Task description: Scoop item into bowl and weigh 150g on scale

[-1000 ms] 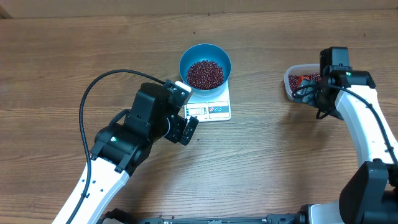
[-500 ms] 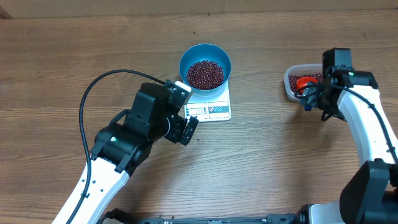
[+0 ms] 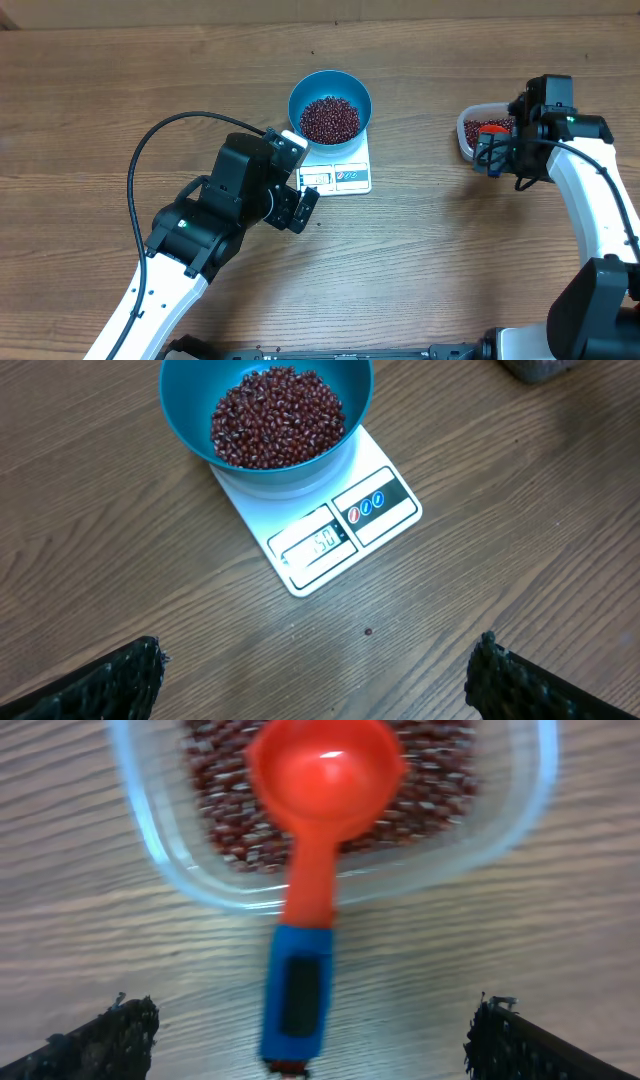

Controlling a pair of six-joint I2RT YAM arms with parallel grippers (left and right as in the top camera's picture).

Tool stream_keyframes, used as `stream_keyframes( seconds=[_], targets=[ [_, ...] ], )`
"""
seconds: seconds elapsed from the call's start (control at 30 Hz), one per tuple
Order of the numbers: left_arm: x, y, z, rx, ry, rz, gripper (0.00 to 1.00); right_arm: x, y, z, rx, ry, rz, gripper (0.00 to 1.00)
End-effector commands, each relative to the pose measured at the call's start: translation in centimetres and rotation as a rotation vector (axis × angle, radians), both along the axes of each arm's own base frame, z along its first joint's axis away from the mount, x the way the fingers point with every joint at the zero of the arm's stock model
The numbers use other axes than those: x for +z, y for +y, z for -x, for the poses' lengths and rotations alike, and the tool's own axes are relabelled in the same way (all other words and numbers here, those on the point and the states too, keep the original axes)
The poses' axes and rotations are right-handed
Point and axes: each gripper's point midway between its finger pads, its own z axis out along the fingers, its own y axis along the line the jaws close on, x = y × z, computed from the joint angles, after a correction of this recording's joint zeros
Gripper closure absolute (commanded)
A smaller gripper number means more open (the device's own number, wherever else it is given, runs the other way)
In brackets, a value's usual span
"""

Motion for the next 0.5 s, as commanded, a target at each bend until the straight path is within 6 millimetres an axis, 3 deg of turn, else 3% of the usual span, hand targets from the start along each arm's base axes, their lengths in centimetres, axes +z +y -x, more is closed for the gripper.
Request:
stream_keyframes(
  seconds=[0.0,0.33,0.47],
  targets=[
    [0.8,-0.5,-0.2,-0.006,-0.007,0.023,0.00,0.5,1.6,-0.1,0.080,-0.016,-0.077,0.00],
    [0.8,-0.5,-0.2,-0.006,-0.007,0.023,0.01,6.0,1.7,1.3,0.112,-0.055,-0.057,0.00],
    [0.8,-0.5,-0.2,-0.006,-0.007,0.023,0.00,7.2,1.7,1.5,0.113,-0.090,-0.051,0.00]
  ],
)
